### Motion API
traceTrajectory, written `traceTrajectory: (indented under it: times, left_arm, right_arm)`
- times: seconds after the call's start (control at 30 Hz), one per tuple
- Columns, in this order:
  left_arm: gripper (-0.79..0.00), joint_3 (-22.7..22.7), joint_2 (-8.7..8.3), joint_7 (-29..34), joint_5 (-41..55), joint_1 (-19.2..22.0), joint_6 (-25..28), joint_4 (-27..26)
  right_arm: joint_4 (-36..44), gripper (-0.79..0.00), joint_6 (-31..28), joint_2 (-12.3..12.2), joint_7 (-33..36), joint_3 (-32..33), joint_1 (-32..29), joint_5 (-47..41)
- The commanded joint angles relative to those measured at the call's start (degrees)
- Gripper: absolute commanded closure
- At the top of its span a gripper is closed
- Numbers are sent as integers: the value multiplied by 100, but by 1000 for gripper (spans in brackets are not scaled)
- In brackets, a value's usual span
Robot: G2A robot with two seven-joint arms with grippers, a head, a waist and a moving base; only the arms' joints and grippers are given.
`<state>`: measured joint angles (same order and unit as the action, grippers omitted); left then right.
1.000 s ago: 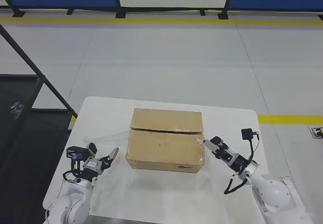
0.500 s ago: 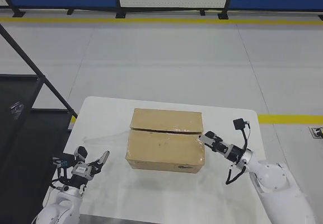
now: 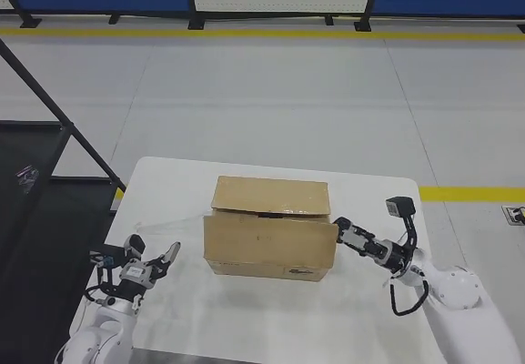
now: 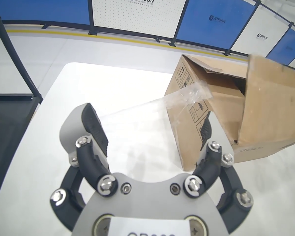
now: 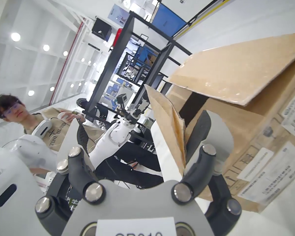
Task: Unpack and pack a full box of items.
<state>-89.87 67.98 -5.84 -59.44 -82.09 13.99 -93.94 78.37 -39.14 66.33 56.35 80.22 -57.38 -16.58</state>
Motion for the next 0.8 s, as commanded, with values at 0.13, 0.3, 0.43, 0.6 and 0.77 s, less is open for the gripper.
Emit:
traceTrajectory:
  times: [0.13, 0.3, 0.43, 0.6, 0.77]
  left_arm:
    - [-785, -23, 9, -307, 42, -74, 91, -118]
    - [-785, -69, -3, -469, -2, -208, 383, -282]
    - [-785, -96, -5, -649, 31, -315, 566, -420]
    - [-785, -158, -32, -643, -91, -458, 926, -590]
    - [-785, -215, -65, -603, -348, -554, 1250, -655]
  right_arm:
    - [632, -785, -308, -104, 498, 204, -402, -237]
    - [1361, -785, -383, -206, 497, 252, -776, 107]
    - [1912, -785, -464, -327, 417, 159, -1049, 617]
    - [2195, -785, -511, -497, 369, 17, -1222, 1204]
    - [2150, -785, -532, -583, 347, -157, -1251, 1651]
